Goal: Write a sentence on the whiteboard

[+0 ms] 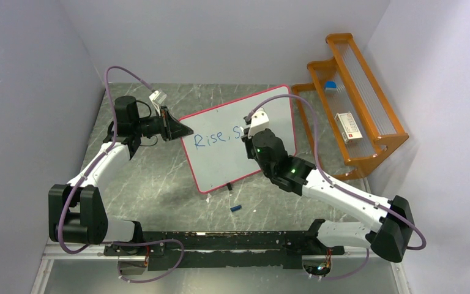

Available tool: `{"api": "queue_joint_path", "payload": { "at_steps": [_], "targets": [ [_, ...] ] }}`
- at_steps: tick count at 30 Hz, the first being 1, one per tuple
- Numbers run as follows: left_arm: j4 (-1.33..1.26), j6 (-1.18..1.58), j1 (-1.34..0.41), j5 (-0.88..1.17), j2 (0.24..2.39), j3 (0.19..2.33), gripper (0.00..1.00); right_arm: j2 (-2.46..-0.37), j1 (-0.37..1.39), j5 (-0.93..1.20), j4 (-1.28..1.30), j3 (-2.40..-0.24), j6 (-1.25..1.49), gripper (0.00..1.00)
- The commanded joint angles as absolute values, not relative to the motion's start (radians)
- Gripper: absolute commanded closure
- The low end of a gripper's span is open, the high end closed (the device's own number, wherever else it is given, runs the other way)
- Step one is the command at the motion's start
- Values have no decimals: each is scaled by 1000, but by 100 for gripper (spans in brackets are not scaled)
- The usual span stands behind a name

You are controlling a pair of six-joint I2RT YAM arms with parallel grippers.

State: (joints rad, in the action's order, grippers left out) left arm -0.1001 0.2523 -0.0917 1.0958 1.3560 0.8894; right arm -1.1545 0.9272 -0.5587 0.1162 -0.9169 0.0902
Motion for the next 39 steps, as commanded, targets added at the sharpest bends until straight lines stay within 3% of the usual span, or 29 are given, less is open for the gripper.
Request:
{"api": "queue_joint_path", "payload": {
  "at_steps": [1, 19, 39],
  "targets": [
    [-15, 152, -120, 1032, 1388, 871, 95, -1174, 913, -579, 55, -958, 59, 100],
    [-12, 149, -120, 1033, 1388, 872, 95, -1235, 878, -557, 7, -1005, 26, 100],
    [-5, 144, -120, 1027, 1391, 875, 95, -1214, 871, -513, 132, -968, 89, 100]
  ]
}}
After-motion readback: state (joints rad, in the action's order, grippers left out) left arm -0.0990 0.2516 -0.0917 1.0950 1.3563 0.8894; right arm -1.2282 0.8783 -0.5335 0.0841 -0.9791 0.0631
